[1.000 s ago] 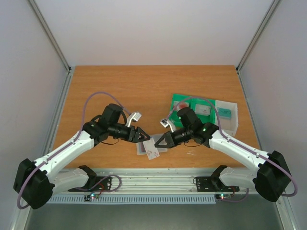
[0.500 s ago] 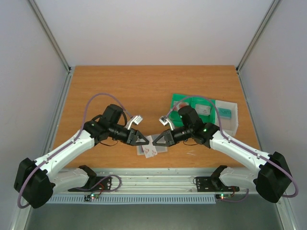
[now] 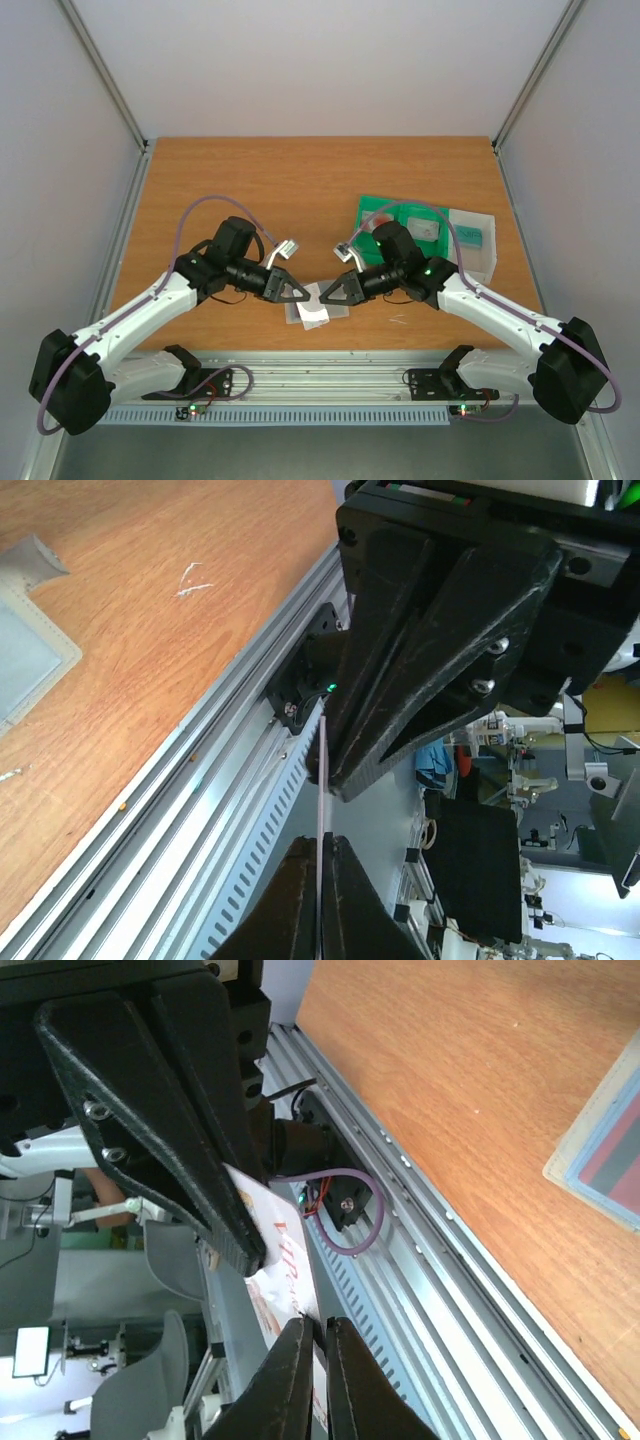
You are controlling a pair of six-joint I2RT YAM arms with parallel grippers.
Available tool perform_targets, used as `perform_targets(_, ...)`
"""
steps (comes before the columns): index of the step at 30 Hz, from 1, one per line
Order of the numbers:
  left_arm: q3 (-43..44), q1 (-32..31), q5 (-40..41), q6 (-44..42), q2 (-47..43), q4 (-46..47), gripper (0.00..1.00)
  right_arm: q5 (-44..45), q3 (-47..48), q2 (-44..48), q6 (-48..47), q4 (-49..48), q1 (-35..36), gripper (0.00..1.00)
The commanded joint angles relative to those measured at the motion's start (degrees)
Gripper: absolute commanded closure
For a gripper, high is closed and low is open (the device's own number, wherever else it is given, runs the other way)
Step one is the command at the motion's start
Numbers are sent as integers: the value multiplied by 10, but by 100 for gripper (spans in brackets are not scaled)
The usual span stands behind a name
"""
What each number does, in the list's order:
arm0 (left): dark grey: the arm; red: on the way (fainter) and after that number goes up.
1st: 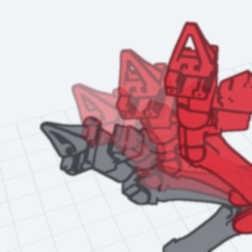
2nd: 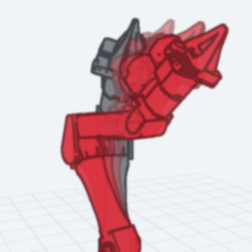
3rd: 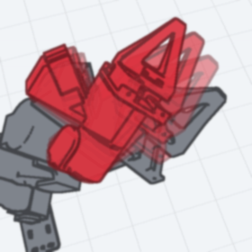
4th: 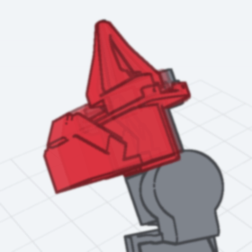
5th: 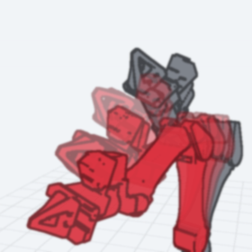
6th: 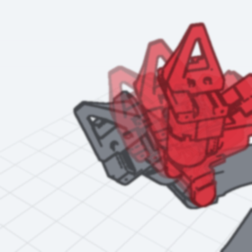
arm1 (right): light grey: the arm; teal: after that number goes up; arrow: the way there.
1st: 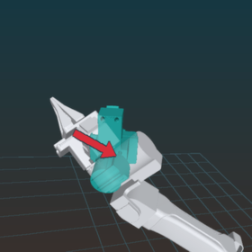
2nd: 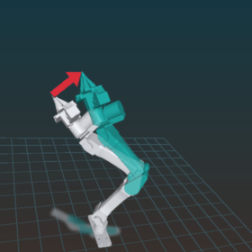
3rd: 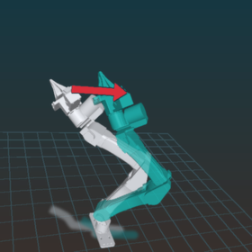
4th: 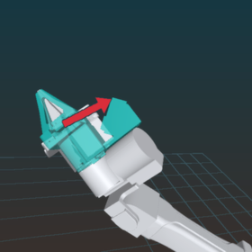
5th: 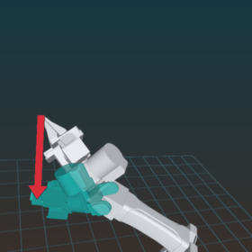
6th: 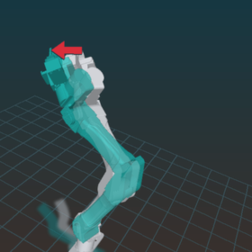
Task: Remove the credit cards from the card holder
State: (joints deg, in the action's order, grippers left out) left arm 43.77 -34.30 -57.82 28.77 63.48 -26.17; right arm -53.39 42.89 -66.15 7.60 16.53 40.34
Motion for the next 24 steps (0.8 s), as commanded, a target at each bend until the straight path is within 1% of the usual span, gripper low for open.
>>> perform_targets(1,-9,-1,-11,44,-5,93,99,26,11,19,19,-2,1,89)
perform_targets(2,-8,-1,-6,52,-3,96,100,37,12,25,23,0,2,86)
perform_targets(4,-4,-1,15,58,-2,97,99,62,17,34,34,7,2,77)
perform_targets(7,-6,-1,69,77,-2,119,100,87,21,47,62,3,2,66)
perform_targets(11,-30,-1,130,146,-8,202,100,137,13,71,128,-23,1,55)
perform_targets(14,-57,-1,177,205,-25,289,100,170,-5,95,182,-70,1,48)
perform_targets(15,-65,-1,199,217,-31,307,100,177,-9,99,194,-83,1,44)
perform_targets(17,-86,-1,239,255,-44,352,100,193,-7,105,203,-87,2,32)
perform_targets(18,-97,-1,253,273,-52,370,99,202,-6,107,205,-84,2,28)
perform_targets(20,-110,-1,273,297,-63,392,100,219,-7,111,213,-80,2,25)
perform_targets(23,-111,-1,290,307,-78,398,100,228,-14,111,232,-95,1,20)
perform_targets(24,-111,-1,292,308,-81,399,100,227,-15,109,239,-102,2,17)
